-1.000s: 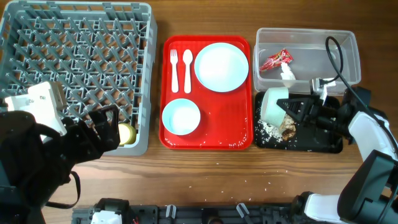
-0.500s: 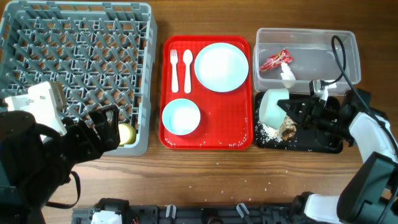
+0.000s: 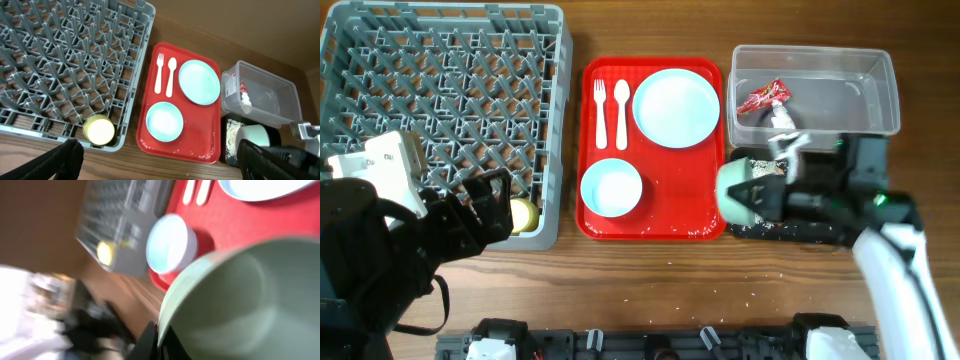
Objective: Sort waste into correct bins and load items into the dishwasher rack
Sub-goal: 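Tip the green bowl to dump scraps onto the black tray, then set the green bowl back on the red tray and retract the right arm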
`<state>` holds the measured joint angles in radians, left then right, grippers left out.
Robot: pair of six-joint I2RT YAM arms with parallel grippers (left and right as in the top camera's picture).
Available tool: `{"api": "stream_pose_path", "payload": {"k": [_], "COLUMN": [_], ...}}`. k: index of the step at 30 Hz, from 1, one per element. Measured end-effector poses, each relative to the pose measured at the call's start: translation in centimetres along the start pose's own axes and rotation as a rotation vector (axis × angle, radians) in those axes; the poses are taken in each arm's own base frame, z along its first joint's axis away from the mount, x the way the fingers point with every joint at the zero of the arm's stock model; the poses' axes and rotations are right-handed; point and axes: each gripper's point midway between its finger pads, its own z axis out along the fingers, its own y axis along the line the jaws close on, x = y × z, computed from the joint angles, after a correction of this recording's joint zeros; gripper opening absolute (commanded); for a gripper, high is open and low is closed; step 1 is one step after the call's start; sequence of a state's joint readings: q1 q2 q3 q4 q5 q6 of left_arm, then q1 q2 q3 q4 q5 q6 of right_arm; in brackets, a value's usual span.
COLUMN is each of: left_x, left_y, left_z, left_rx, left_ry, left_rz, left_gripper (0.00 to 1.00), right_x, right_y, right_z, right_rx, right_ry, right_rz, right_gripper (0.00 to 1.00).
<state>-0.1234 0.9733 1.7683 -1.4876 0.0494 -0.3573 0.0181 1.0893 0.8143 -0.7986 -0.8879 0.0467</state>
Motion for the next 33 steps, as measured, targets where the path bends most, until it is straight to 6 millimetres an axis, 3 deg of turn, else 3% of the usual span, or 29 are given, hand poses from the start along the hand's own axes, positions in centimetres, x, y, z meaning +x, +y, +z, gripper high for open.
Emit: {"api": "stream_pose_path", "payload": {"k": [4, 6, 9, 11, 14, 15, 18, 20, 21, 22, 23, 25, 27, 30, 33], "left_x": [0.0, 0.0, 0.0, 0.0, 0.0, 0.0, 0.0, 0.0, 0.0, 0.0, 0.0, 0.0, 0.0, 0.0, 0.0], "left_y": [0.0, 0.0, 0.0, 0.0, 0.0, 0.0, 0.0, 0.0, 0.0, 0.0, 0.0, 0.0, 0.0, 0.0, 0.0], "left_z": [0.0, 0.0, 0.0, 0.0, 0.0, 0.0, 0.0, 0.0, 0.0, 0.0, 0.0, 0.0, 0.0, 0.0, 0.0], "left_rx": [0.000, 0.000, 0.000, 0.000, 0.000, 0.000, 0.000, 0.000, 0.000, 0.000, 0.000, 0.000, 0.001, 0.000, 0.001], "left_ry": [0.000, 0.001, -0.001, 0.000, 0.000, 0.000, 0.001, 0.000, 0.001, 0.000, 0.000, 0.000, 0.000, 0.000, 0.000], "left_rz": [0.000, 0.000, 0.000, 0.000, 0.000, 0.000, 0.000, 0.000, 0.000, 0.000, 0.000, 0.000, 0.000, 0.000, 0.000], "left_gripper": [1.00, 1.00, 1.00, 1.00, 1.00, 1.00, 1.00, 1.00, 1.00, 1.00, 1.00, 1.00, 1.00, 1.00, 1.00], "right_x": [0.7, 1.3, 2.2, 2.1, 0.9, 0.7, 0.8, 0.8, 0.2, -0.4, -1.4, -3.3, -4.0, -2.1, -2.0], "right_y": [1.7, 2.1, -0.4, -2.4, -3.6, -3.6, -3.3, -2.2, -0.7, 0.8, 3.1, 7.8, 12.8, 13.6, 12.5], "right_z": [2.5, 5.0, 9.5, 11.6, 13.6, 13.8, 13.7, 12.8, 11.8, 10.6, 8.4, 3.9, -2.2, -6.4, -9.5], "right_rx": [0.257, 0.325, 0.450, 0.529, 0.578, 0.576, 0.571, 0.552, 0.517, 0.482, 0.433, 0.321, 0.177, 0.145, 0.214], "right_ry": [-0.001, 0.030, 0.131, 0.184, 0.194, 0.194, 0.207, 0.197, 0.158, 0.116, 0.040, -0.127, -0.311, -0.374, -0.483], "right_rz": [-0.164, -0.227, -0.239, -0.220, -0.204, -0.206, -0.181, -0.152, -0.151, -0.160, -0.179, -0.225, -0.244, -0.205, -0.186], "right_gripper": [0.04, 0.04, 0.07, 0.18, 0.48, 0.53, 0.54, 0.59, 0.62, 0.72, 1.00, 1.00, 1.00, 1.00, 1.00]}}
